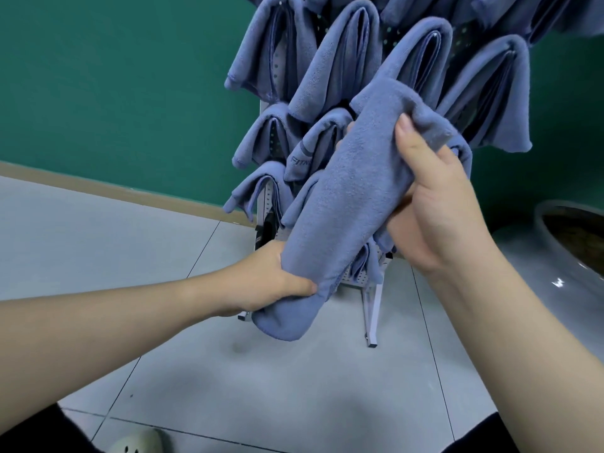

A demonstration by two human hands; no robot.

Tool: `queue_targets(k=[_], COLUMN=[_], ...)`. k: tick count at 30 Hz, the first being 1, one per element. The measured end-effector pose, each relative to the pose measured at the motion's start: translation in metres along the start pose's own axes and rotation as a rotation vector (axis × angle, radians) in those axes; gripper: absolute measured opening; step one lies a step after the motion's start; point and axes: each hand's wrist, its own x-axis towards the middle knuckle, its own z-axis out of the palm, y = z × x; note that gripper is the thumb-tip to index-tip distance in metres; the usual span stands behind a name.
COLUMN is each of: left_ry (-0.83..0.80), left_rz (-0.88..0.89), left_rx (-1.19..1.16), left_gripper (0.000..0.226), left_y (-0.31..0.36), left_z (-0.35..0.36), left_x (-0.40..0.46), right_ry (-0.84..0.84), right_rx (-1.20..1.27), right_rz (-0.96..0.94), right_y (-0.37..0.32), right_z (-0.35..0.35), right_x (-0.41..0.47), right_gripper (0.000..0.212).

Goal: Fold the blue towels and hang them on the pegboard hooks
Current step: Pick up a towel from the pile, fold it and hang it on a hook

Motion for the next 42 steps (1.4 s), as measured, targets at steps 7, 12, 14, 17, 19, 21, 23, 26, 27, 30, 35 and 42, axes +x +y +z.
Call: queue_targets(k=[7,12,14,17,19,21,23,26,27,30,35,42], left_ry=[-0.173,-0.378,-0.423,-0.39,-0.241,-0.071,0.044,0.099,0.128,0.226,0.186,0.027], left_rz=[-0.149,-0.179,-0.223,-0.224,-0.166,-0.069,0.052,0.167,0.18,0.156,0.033,-0.029], left_rx=[0.097,0.248,0.36,0.521,0.566,0.428,0.175,-0.094,-0.114,-0.095,-0.146,-0.128], left_gripper=[0.05,0.016,0.014,0.016,0.035,0.059,0.059,0.046,0.046,0.047,0.03,0.014], left_y=[-0.02,-0.031,-0.039,-0.047,-0.04,-0.023,-0.003,0.023,0.026,0.027,0.023,0.02], left_z=[-0.014,-0.02,-0.023,-0.036,-0.043,-0.044,-0.039,-0.022,-0.015,0.006,0.01,-0.006], left_x=[0.0,-0.003,-0.003,0.001,0.007,0.012,0.015,0.013,0.012,0.011,0.013,0.012], right_ry=[0.069,0.154,0.175,0.151,0.116,0.115,0.134,0.189,0.207,0.253,0.361,0.464], right_rx=[0.073,0.088,0.089,0.036,-0.018,-0.089,-0.132,-0.107,-0.088,-0.003,0.047,-0.217], right_rz=[-0.044,-0.064,-0.06,-0.029,0.0,0.021,0.035,0.049,0.055,0.071,0.121,0.311], right_y=[-0.014,-0.017,-0.019,-0.012,-0.003,0.005,0.013,0.023,0.027,0.035,0.039,0.033], right_z=[-0.016,-0.032,-0.038,-0.038,-0.032,-0.027,-0.021,-0.013,-0.01,-0.003,-0.006,-0.062], right_x=[0.012,0.018,0.019,0.019,0.015,0.011,0.009,0.007,0.007,0.006,0.008,0.006], right_gripper=[0.051,0.046,0.045,0.025,0.017,0.017,0.017,0.013,0.011,0.012,0.014,0.008])
